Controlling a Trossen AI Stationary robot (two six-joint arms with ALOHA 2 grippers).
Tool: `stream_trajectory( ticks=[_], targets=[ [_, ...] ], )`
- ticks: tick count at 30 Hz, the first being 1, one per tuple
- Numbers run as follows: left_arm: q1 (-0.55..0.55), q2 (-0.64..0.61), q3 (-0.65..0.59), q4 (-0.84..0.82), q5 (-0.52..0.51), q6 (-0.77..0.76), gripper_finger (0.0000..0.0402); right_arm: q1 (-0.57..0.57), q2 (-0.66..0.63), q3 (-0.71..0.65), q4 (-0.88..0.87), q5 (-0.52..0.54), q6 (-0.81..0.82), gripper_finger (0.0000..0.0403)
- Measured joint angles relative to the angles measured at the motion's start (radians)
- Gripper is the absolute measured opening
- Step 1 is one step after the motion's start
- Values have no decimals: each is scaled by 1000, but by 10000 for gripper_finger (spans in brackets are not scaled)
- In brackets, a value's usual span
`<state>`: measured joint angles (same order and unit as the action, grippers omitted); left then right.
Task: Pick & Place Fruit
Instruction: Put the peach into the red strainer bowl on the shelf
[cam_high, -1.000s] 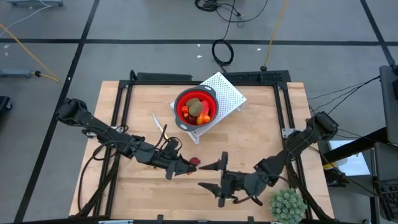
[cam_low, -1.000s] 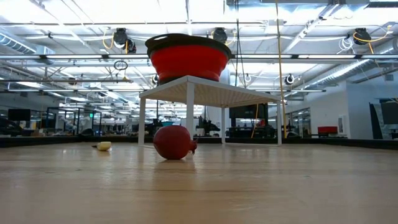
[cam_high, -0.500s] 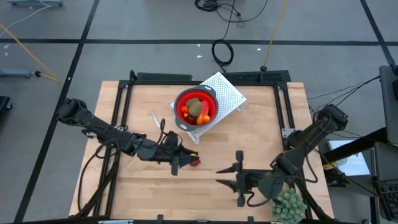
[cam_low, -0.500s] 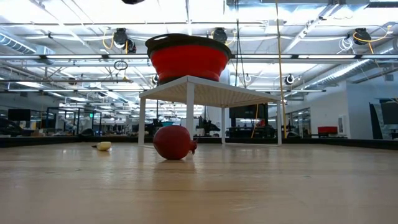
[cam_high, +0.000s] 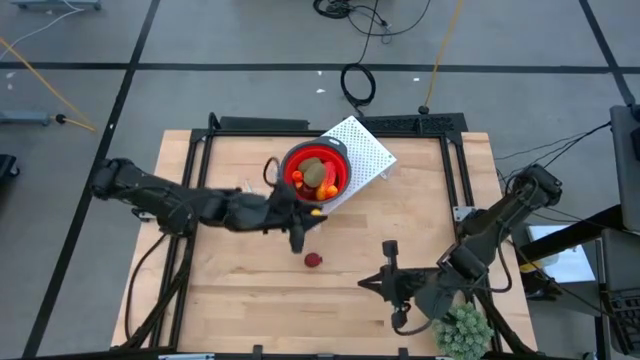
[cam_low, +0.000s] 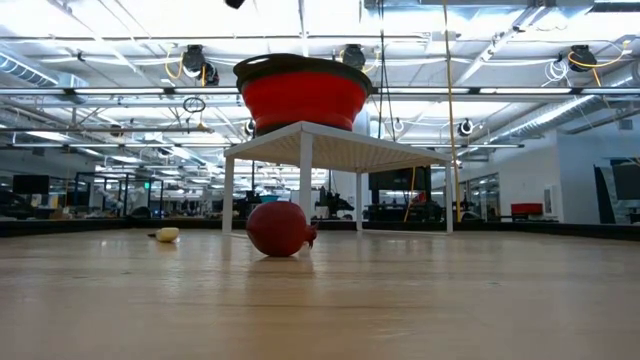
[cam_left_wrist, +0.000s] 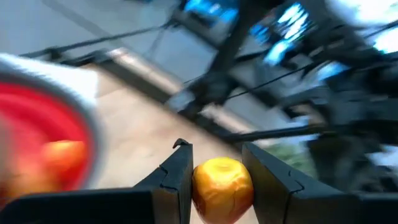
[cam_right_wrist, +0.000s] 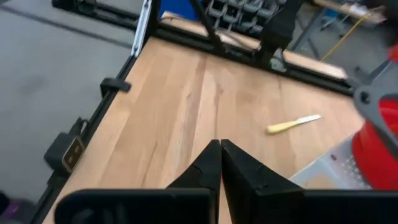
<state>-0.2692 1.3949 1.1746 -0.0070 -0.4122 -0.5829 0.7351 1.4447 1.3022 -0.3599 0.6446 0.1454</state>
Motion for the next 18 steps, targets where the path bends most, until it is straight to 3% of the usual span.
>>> stream_trajectory(
  ticks=[6,11,18],
  targets=[
    [116,0,149,-376,8,-29,117,-53,-33,0,-68,-105,-1,1],
    [220,0,211,-510,79,-27,117,-126,-97,-46,-48,-199,-36,1],
    [351,0,211,-583,201,-15,117,-248,-282,-291,214,-426,-50,1]
  ],
)
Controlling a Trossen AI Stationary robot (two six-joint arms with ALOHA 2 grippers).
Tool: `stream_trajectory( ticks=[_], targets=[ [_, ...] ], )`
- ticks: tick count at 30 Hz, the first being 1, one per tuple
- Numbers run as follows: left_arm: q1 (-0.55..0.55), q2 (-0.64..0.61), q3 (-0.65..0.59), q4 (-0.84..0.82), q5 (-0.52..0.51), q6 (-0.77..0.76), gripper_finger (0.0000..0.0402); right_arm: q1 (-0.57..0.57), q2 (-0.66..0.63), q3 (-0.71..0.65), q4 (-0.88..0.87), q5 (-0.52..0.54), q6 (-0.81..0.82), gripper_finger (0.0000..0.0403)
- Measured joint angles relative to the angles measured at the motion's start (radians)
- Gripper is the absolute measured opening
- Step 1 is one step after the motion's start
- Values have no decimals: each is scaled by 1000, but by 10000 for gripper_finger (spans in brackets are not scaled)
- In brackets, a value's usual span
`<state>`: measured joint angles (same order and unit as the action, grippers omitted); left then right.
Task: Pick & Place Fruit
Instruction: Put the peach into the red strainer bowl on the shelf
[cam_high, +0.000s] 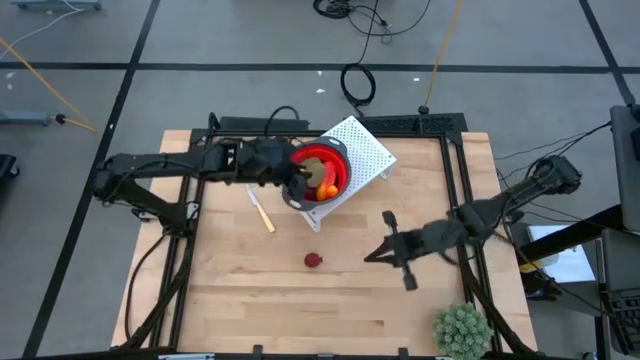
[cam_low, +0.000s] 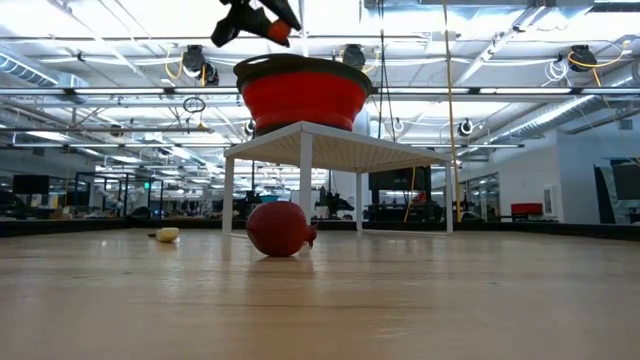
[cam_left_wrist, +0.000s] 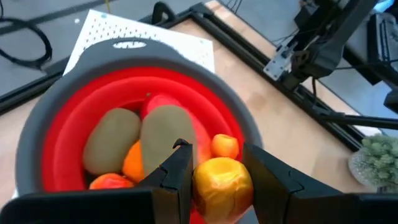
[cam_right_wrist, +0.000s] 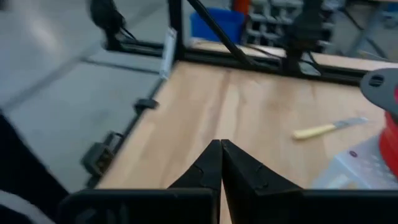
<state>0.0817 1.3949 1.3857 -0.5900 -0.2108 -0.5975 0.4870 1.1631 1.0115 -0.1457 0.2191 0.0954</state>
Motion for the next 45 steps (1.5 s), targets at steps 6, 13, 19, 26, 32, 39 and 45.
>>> stream_trajectory(
  ticks=[6,13,19,26,32,39,45],
  targets=[
    [82,0,0,-11,55,25,117,-115,-173,-182,129,-186,-12,1],
    [152,0,0,-10,106,47,117,-229,-329,-300,138,-251,-139,0],
    [190,1,0,-2,108,88,117,-289,-417,-333,139,-251,-197,0],
    [215,60,0,9,161,98,117,-339,-510,-382,128,-299,-196,0],
    [247,79,-1,2,180,98,117,-368,-613,-422,100,-327,-151,0],
    [265,79,-1,-26,187,97,117,-377,-728,-478,96,-322,-109,0],
    [265,79,-1,-43,185,91,117,-377,-767,-511,96,-319,-107,0]
  ],
)
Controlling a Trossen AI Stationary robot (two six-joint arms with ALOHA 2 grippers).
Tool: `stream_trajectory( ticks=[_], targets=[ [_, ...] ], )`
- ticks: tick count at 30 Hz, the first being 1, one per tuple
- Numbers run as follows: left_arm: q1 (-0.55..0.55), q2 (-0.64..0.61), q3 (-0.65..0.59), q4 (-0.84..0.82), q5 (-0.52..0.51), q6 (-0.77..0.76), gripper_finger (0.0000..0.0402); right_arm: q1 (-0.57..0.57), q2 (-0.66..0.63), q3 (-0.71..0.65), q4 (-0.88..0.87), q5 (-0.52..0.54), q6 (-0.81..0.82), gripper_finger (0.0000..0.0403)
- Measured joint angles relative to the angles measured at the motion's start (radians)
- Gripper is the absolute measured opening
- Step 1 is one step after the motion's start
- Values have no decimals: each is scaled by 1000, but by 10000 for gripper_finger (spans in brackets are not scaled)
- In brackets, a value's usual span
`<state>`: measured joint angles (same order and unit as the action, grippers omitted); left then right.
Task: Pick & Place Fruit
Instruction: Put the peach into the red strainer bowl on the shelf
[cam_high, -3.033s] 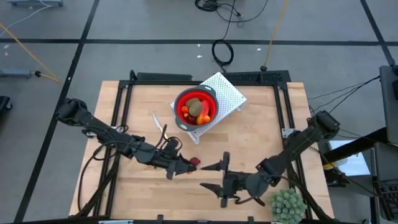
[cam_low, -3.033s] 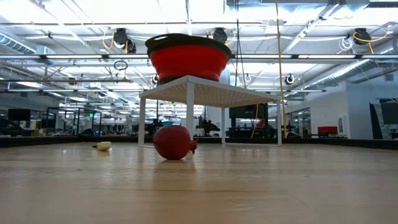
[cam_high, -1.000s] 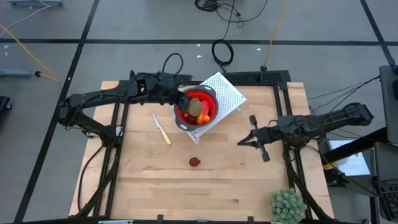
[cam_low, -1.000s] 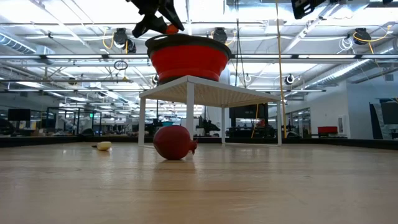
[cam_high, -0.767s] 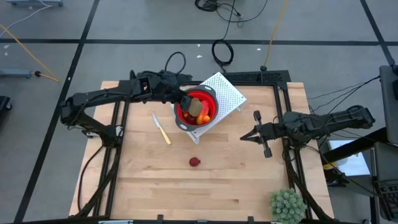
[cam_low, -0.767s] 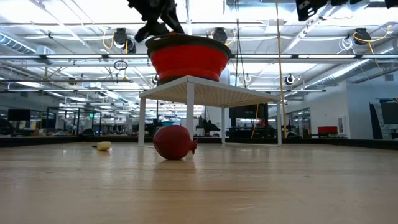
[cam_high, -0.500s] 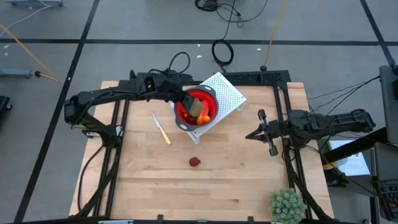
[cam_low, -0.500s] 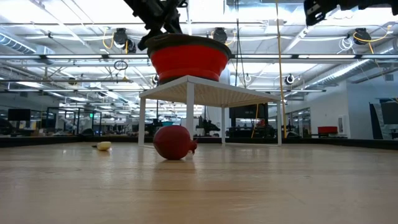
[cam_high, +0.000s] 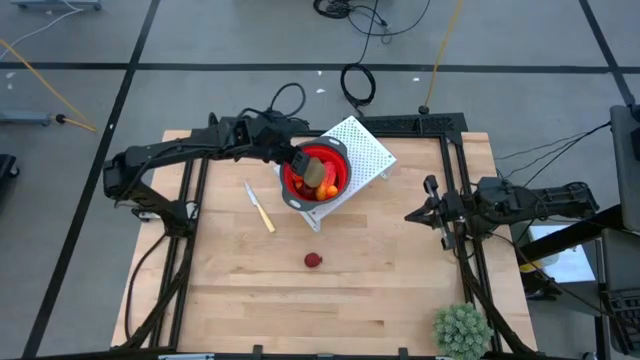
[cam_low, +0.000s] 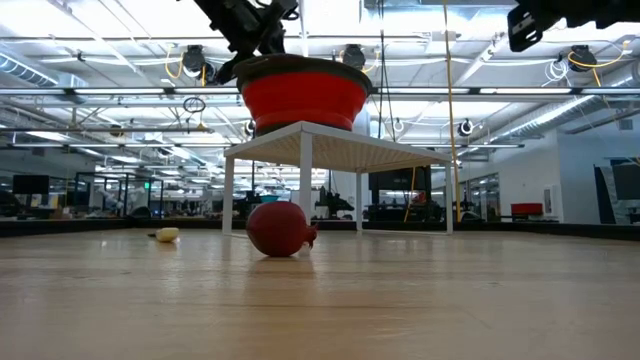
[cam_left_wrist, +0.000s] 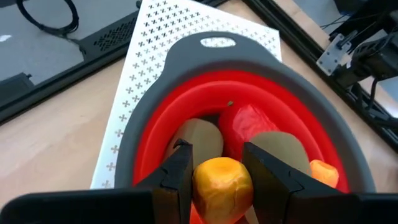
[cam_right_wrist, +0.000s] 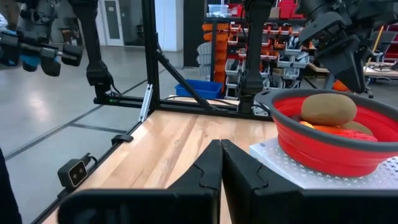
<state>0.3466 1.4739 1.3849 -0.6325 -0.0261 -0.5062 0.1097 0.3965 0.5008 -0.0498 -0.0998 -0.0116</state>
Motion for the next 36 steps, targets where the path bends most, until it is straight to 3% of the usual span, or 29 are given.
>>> stream_trajectory(
  ticks=[36],
  targets=[
    [-10,46,0,-22,-34,-22,118,1,-1,-2,0,25,0,0]
  ],
)
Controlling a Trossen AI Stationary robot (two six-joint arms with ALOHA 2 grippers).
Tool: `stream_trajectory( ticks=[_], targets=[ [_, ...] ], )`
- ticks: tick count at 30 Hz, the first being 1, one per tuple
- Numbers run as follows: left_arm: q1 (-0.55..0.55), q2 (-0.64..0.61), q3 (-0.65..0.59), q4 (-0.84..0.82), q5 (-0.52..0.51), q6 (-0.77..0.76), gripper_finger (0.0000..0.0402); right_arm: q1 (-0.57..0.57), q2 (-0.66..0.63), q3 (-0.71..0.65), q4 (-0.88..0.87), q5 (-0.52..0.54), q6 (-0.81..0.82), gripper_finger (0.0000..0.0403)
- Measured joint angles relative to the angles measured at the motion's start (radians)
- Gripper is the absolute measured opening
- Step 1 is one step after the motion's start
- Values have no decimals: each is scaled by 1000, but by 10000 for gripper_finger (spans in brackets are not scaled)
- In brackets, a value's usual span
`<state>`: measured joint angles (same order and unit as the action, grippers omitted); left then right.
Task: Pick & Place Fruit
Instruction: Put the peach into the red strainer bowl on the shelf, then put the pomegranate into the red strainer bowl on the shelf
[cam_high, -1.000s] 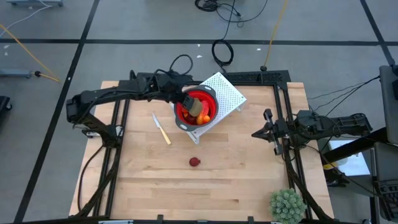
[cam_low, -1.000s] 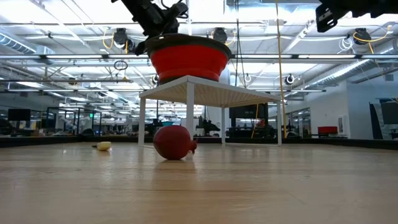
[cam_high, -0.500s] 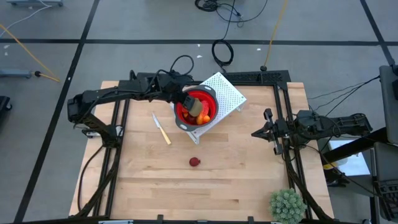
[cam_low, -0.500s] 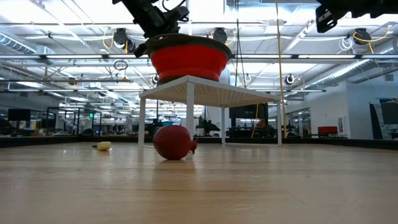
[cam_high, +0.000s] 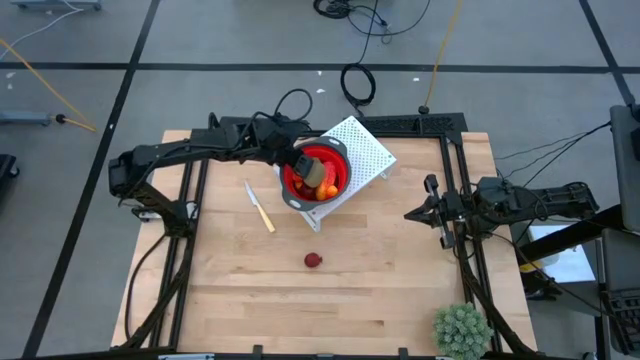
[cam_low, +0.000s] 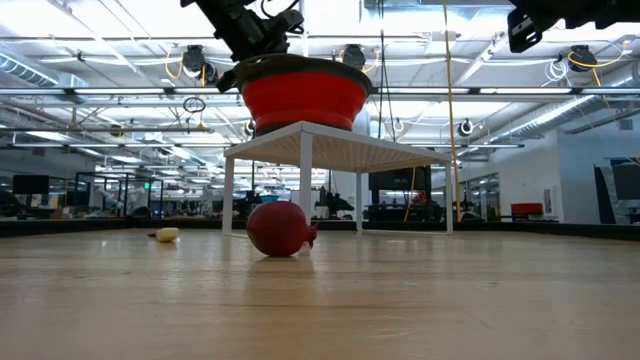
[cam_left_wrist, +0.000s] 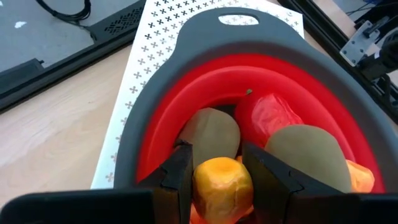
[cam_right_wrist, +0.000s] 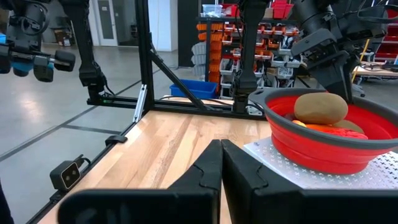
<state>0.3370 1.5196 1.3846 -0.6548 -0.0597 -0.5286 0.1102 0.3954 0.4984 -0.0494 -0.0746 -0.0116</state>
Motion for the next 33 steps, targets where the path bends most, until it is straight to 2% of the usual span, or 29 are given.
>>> stream_trajectory(
  ticks=[4,16,23,27,33],
  targets=[
    [0,0,0,0,18,11,125,0,0,0,0,0,0,0],
    [4,-4,0,1,12,6,199,0,0,0,0,0,9,0],
    [31,-126,0,18,87,-17,202,0,0,0,1,0,37,0],
    [-41,-214,0,18,101,-24,188,0,0,0,3,0,36,0],
    [-268,-267,1,22,31,2,169,0,0,0,5,0,28,0]
  ],
)
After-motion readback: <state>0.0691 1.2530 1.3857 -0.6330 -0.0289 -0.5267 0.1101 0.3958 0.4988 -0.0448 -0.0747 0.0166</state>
